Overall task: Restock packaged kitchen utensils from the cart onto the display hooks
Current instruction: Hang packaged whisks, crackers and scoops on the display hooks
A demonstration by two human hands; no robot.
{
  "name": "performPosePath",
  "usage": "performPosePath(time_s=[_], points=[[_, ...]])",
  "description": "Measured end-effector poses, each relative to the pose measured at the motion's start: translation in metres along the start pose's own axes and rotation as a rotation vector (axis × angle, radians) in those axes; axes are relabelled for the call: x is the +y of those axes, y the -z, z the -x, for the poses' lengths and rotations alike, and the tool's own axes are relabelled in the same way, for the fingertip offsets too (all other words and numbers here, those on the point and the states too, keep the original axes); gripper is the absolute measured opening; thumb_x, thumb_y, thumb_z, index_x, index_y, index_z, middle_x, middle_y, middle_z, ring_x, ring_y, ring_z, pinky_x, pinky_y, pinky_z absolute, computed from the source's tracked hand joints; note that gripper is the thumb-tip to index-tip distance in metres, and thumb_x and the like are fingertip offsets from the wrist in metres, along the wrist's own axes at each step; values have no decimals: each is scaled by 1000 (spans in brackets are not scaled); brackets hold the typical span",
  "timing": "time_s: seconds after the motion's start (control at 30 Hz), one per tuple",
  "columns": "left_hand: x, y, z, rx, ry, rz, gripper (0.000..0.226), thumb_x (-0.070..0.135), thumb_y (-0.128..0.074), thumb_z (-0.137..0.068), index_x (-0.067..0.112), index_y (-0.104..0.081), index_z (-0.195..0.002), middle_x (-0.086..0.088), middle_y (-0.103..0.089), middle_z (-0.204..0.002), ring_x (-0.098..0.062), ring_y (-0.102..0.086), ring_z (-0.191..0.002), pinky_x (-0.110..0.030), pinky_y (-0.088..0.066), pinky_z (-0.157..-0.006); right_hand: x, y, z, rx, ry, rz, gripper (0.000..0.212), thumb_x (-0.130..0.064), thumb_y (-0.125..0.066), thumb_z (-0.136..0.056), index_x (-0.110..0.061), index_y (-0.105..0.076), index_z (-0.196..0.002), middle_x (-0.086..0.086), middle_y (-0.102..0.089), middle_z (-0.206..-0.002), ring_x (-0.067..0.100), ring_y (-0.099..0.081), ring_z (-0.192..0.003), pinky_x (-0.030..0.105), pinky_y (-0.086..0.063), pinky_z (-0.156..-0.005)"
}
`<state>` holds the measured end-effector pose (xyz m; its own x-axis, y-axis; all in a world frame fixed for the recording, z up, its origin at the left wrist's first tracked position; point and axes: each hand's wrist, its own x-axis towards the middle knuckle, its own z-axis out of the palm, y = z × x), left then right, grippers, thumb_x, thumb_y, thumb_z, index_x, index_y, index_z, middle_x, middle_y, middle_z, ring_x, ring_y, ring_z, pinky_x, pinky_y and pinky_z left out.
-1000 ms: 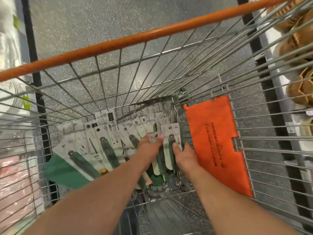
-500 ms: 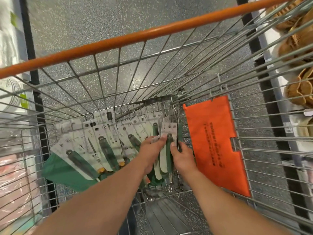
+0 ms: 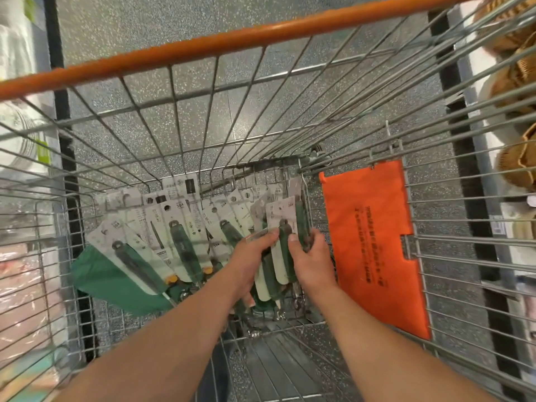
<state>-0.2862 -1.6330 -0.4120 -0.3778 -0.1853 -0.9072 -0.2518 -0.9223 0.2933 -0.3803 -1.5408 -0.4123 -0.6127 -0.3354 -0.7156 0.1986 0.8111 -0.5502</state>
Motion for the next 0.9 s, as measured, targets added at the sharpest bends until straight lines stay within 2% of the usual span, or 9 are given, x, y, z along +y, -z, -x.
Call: performPosePath(time_s=[0.1,0.23,0.3,0.37,0.53,0.63,0.73,0.8,0.9], points=[[7,0,7,-45,-13,0,24,23,-57,-103,9,-77,-106,-20,-76,-105,-33,-74,-90,-48,-61,-84,-12,-6,3,-82,-7,19,81,-73,-45,-85,-25,-48,-150,3,-48,-142,23,-46,-136,49,-37,-117],[15,6,18,-59,6,12,27,23,-56,-102,10,-79,-100,-16,-78,-103,-26,-76,-87,-38,-62,-77,-23,-14,7,-94,5,-97,53,-65,-53,-94,-26,-60,-128,1,-51,-133,21,-52,-127,46,-40,-114],[17,10,28,-64,17,3,29,24,-53,-104,11,-79,-102,-14,-79,-103,-26,-77,-89,-36,-60,-76,-24,-15,8,-148,-33,-137,46,-66,-54,-93,-30,-60,-120,0,-64,-123,20,-62,-114,47,-49,-105],[18,13,39,-46,22,21,30,26,-52,-105,10,-77,-106,-15,-79,-102,-26,-77,-88,-35,-60,-74,-32,-12,18,-187,-34,-145,32,-51,-54,-102,-25,-59,-119,-2,-70,-108,15,-67,-101,40,-54,-94],[24,17,68,34,0,78,34,28,-59,-102,1,-75,-115,-21,-76,-106,-35,-75,-94,-42,-62,-80,-54,-11,50,-177,41,-98,22,-42,-51,-106,-21,-58,-111,-6,-68,-99,14,-65,-92,28,-49,-74],[31,24,88,40,-43,89,31,26,-62,-101,0,-76,-110,-20,-77,-99,-31,-76,-83,-36,-61,-67,-66,-15,72,-176,40,-139,29,-45,-54,-104,-22,-58,-122,-7,-68,-110,16,-66,-106,32,-54,-88],[41,35,117,33,-103,108,28,23,-67,-97,0,-77,-110,-23,-77,-105,-33,-76,-89,-39,-62,-72,-80,-18,97,-168,97,-117,40,-53,-56,-101,-24,-57,-129,-4,-66,-125,17,-63,-118,45,-51,-105],[45,44,136,23,-157,131,40,23,-75,-85,0,-74,-118,-24,-75,-114,-36,-75,-100,-42,-62,-79,-89,-19,114,-179,119,-128,45,-52,-57,-100,-23,-52,-135,-3,-62,-133,17,-60,-121,43,-49,-108],[52,60,175,-17,-200,143,46,21,-79,-76,-1,-74,-117,-24,-75,-113,-36,-75,-99,-45,-62,-83,-110,-22,150,-204,162,-129,38,-47,-55,-102,-28,-48,-134,-4,-60,-126,14,-60,-113,35,-49,-100]])
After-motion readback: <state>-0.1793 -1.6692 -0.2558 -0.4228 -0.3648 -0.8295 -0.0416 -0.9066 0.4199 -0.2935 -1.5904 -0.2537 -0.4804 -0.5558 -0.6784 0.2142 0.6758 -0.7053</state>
